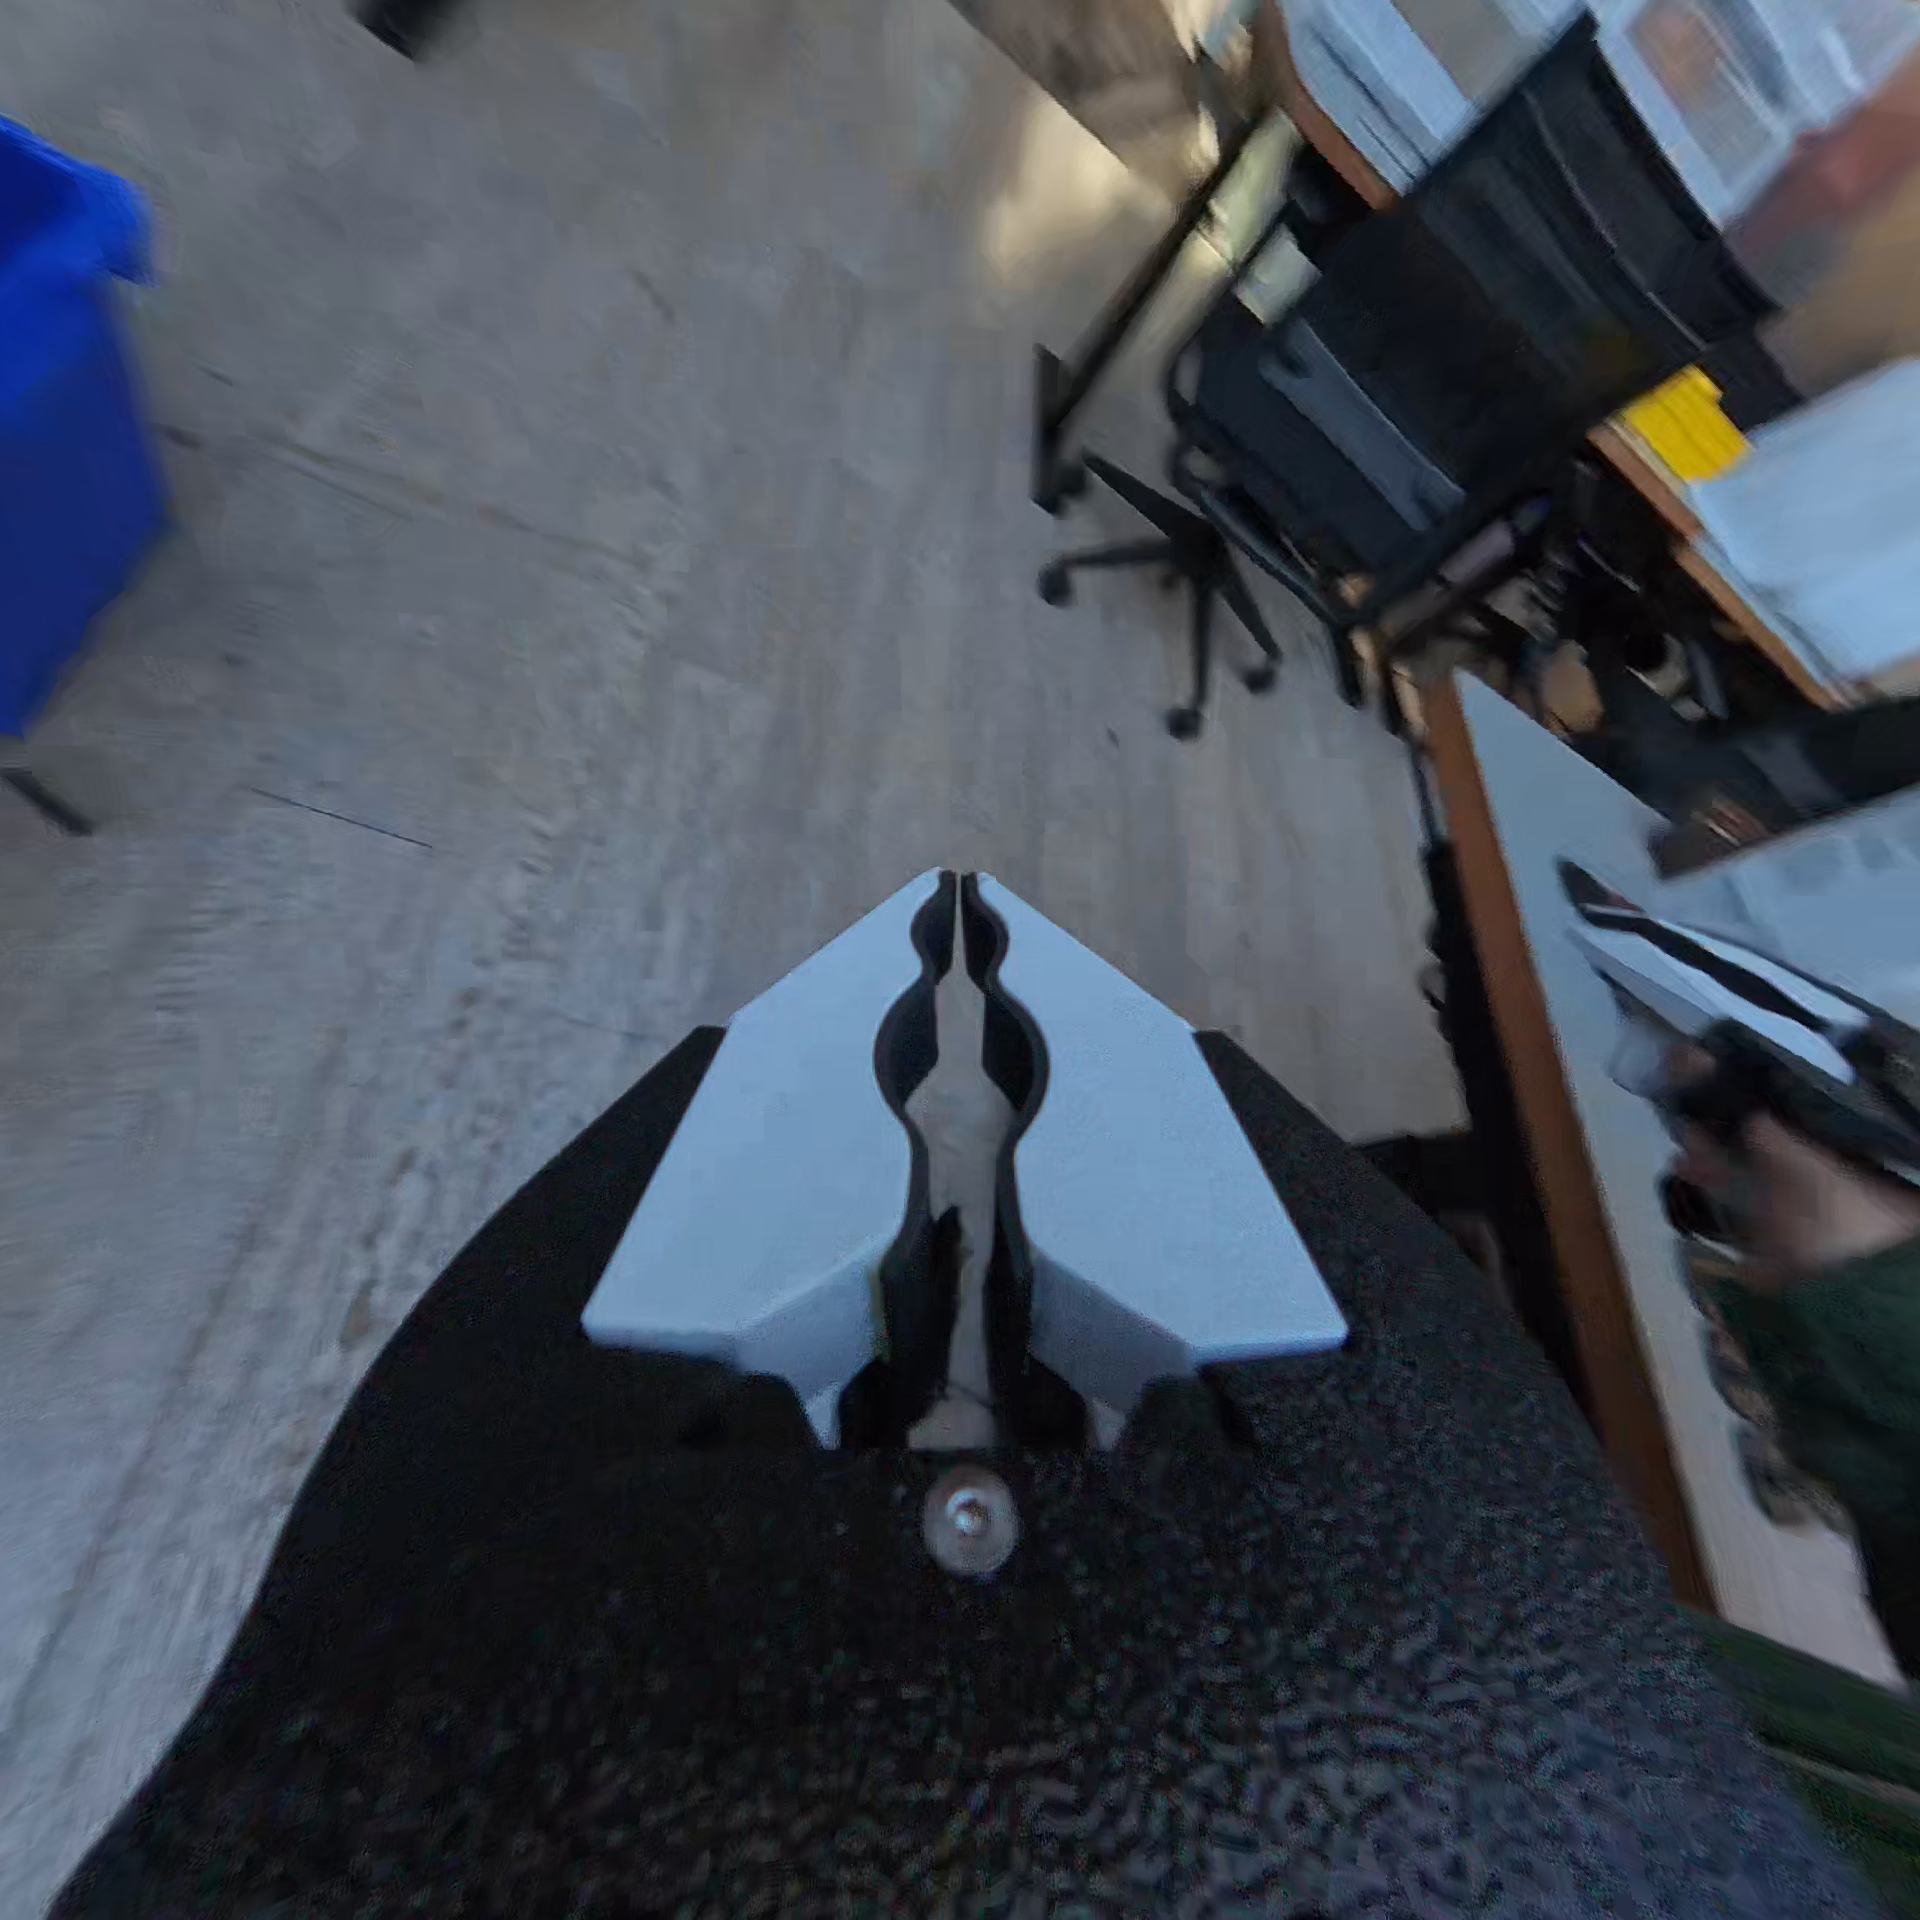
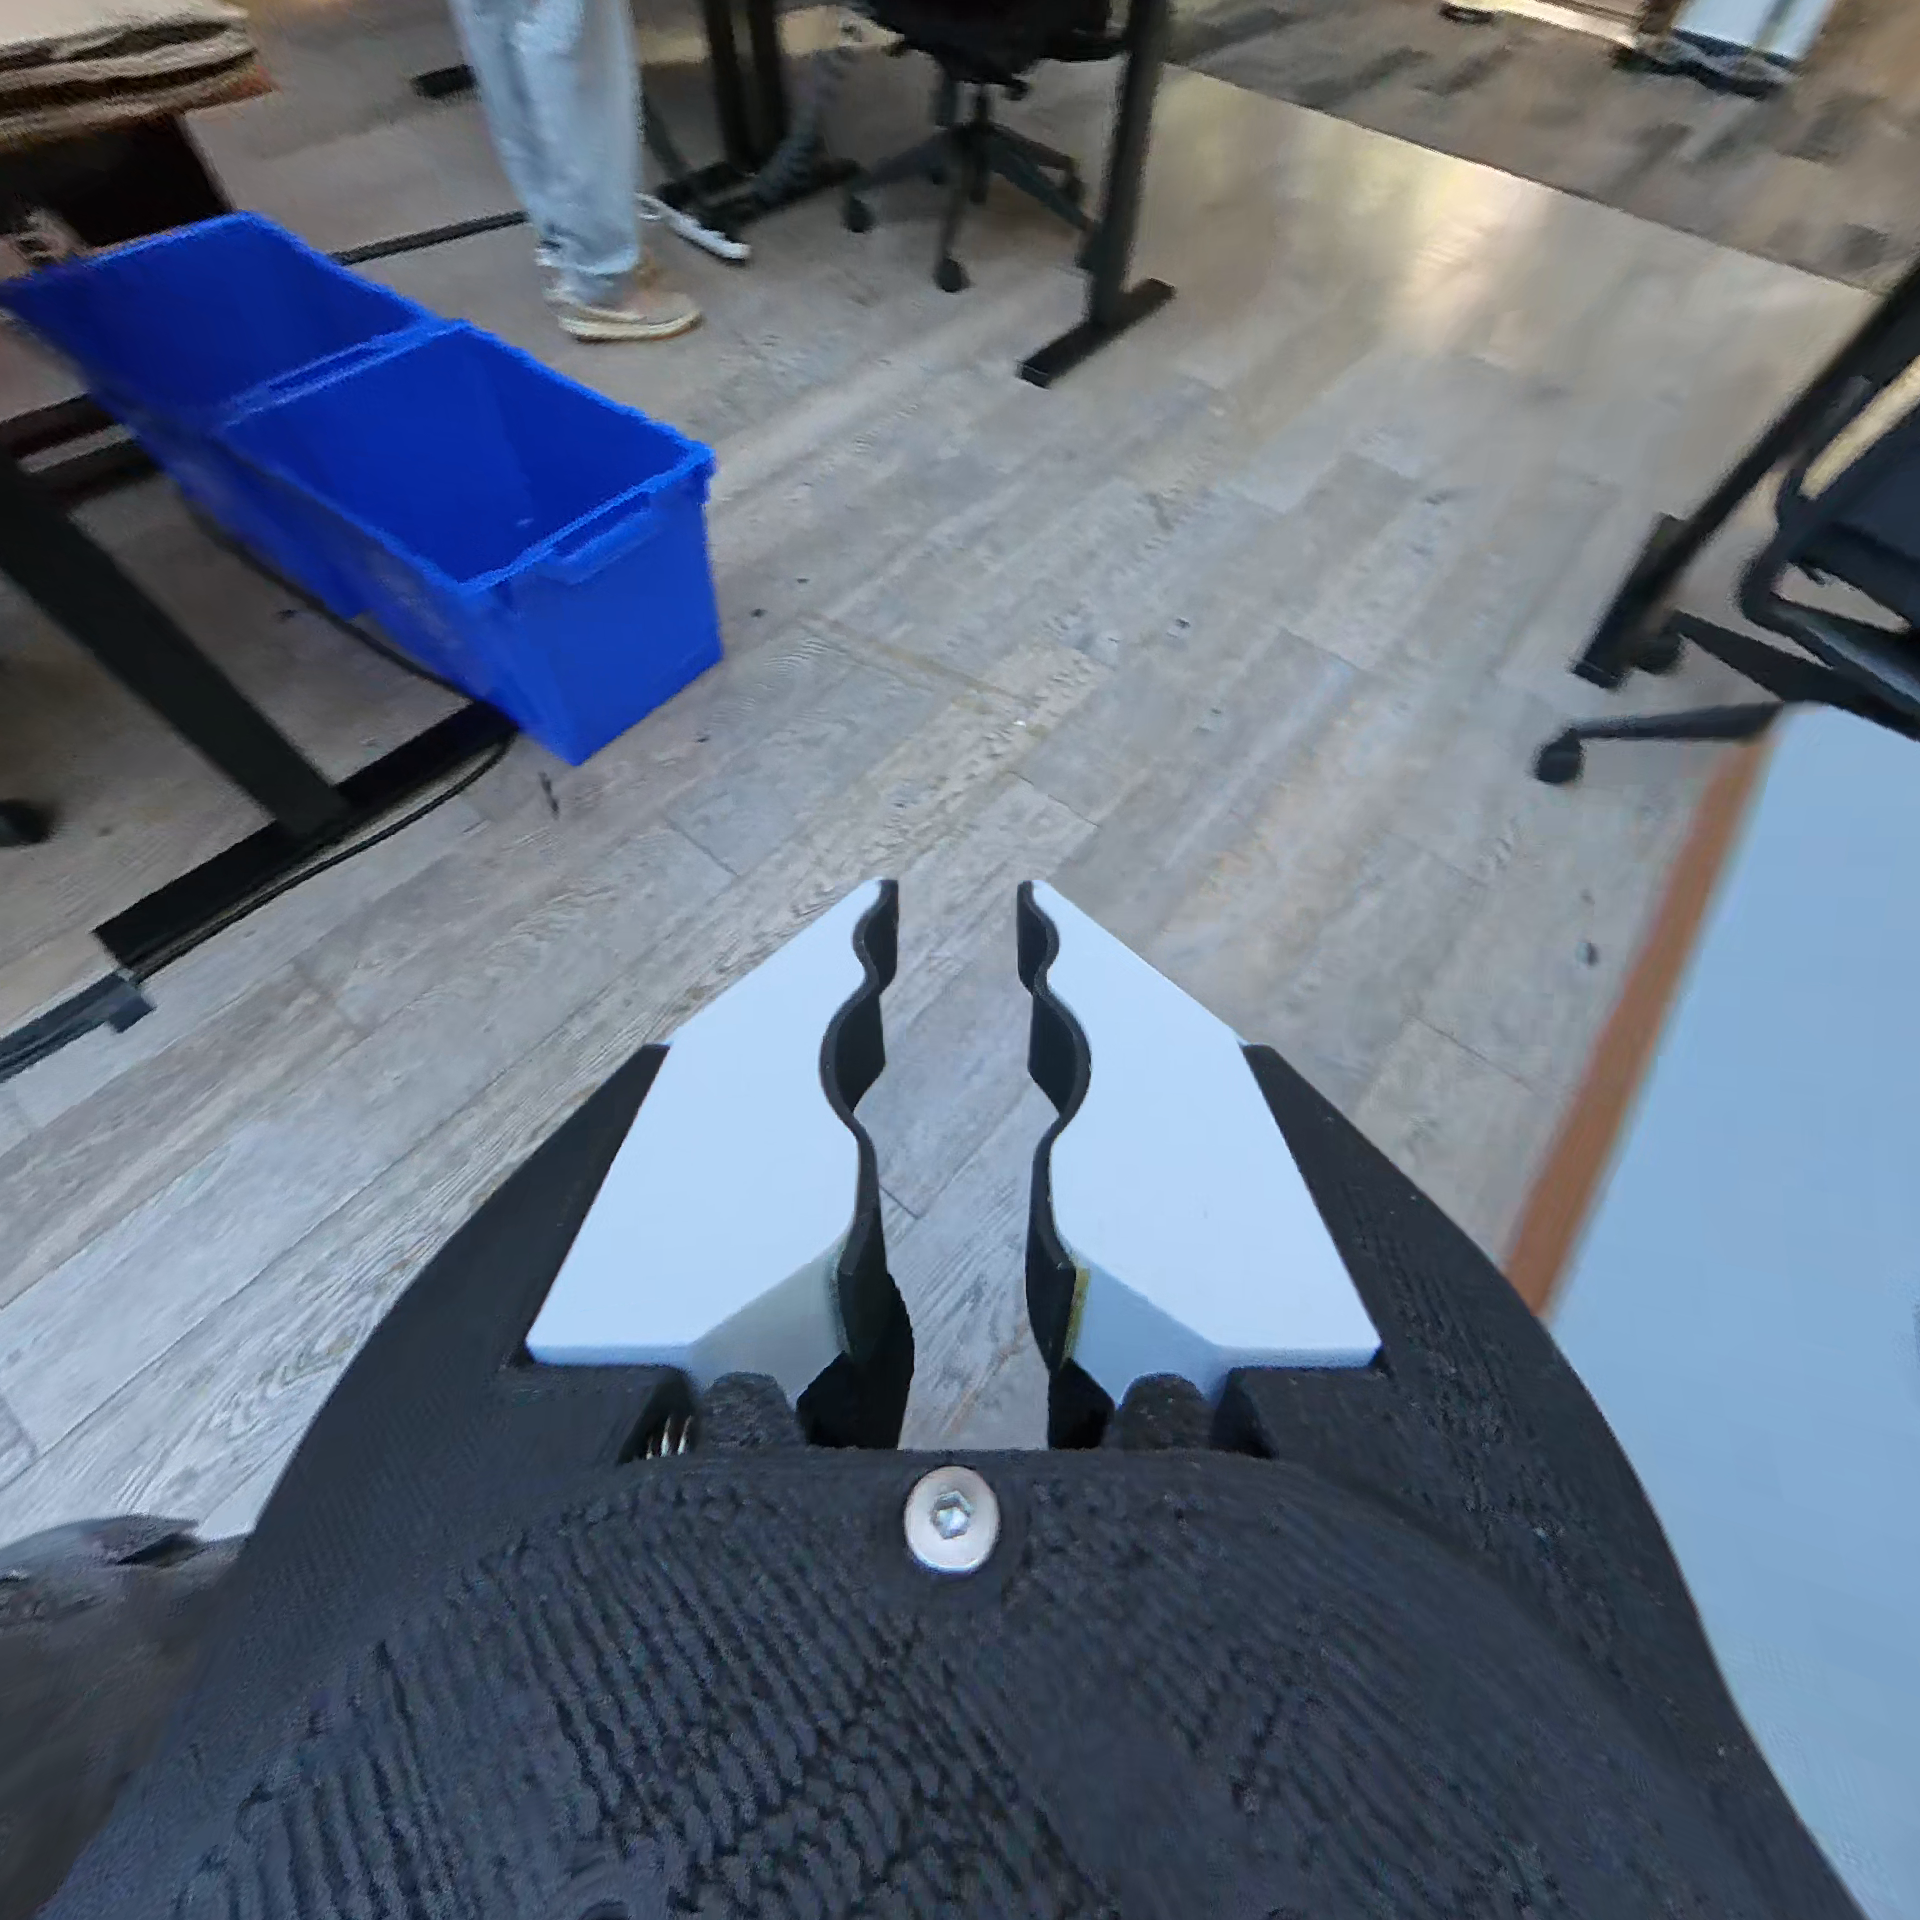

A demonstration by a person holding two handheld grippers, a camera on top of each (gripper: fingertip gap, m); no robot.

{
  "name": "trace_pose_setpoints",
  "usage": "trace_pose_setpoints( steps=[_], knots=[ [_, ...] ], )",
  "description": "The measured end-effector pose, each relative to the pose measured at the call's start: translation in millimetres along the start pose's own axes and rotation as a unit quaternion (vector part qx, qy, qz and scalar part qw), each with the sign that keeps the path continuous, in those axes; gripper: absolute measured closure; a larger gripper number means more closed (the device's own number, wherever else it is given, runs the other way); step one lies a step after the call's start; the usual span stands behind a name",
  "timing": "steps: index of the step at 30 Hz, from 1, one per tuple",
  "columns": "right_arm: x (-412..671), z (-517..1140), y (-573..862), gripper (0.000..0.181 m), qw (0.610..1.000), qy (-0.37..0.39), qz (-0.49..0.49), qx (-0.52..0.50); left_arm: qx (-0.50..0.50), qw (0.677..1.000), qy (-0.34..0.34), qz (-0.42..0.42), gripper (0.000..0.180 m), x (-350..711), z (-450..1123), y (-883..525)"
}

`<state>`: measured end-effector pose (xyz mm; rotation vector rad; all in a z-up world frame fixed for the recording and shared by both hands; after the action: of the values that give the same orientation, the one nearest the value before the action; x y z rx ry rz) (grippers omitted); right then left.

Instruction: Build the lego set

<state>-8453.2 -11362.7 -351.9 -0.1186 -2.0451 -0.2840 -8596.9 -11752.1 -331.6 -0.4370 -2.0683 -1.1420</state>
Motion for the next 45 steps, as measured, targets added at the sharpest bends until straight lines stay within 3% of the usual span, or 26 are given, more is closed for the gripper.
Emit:
trace_pose_setpoints(
  steps=[1, 4, 10, 15, 21, 27, 34, 41, 45],
  knots=[
    [3.9, 7.9, -16.6, 0.157, 1.0, 0.002, -0.016, 0.014, 0.05, 0.998, 0.045, 0.009, 0.18, -1.3, -23.3, -13.9],
    [18.8, 31.9, -64.4, 0.15, 0.996, 0.011, -0.06, 0.069, 0.174, 0.972, 0.155, 0.033, 0.18, -11.0, -90.9, -44.7],
    [59.7, 78.2, -124.7, 0.149, 0.979, 0.039, -0.125, 0.158, 0.283, 0.935, 0.212, 0.004, 0.18, -36.0, -158.1, -68.0],
    [83.8, 127.0, -153.7, 0.147, 0.968, 0.038, -0.115, 0.221, 0.306, 0.927, 0.217, 0.02, 0.18, -32.2, -142.2, -64.9],
    [128.1, 192.1, -179.3, 0.143, 0.939, 0.06, -0.17, 0.292, 0.344, 0.902, 0.253, 0.055, 0.177, 0.0, -104.6, -65.7],
    [141.4, 264.3, -231.1, 0.13, 0.908, 0.049, -0.207, 0.36, 0.372, 0.888, 0.264, 0.055, 0.172, 12.1, -67.5, -84.4],
    [106.1, 339.3, -368.8, 0.124, 0.85, -0.031, -0.262, 0.457, 0.427, 0.867, 0.256, 0.026, 0.164, -3.1, -85.4, -137.2],
    [46.5, 466.3, -525.8, 0.1, 0.843, -0.077, -0.257, 0.467, 0.494, 0.834, 0.245, -0.012, 0.162, -25.2, -108.7, -256.5],
    [-32.5, 568.2, -611.0, 0.1, 0.845, -0.119, -0.271, 0.446, 0.521, 0.823, 0.223, -0.037, 0.163, -67.2, -95.6, -325.7]
  ],
)
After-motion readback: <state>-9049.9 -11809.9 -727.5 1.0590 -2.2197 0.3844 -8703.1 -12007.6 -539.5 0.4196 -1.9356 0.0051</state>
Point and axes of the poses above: each gripper's, where its closed fingertips meet, z out along the fingers, x out of its top, y = z × x across the jaws, the point moved 9 cm from there along -z, back along the fingers, and after that the axes turned 12 degrees about -x, right-handed, at the moved point
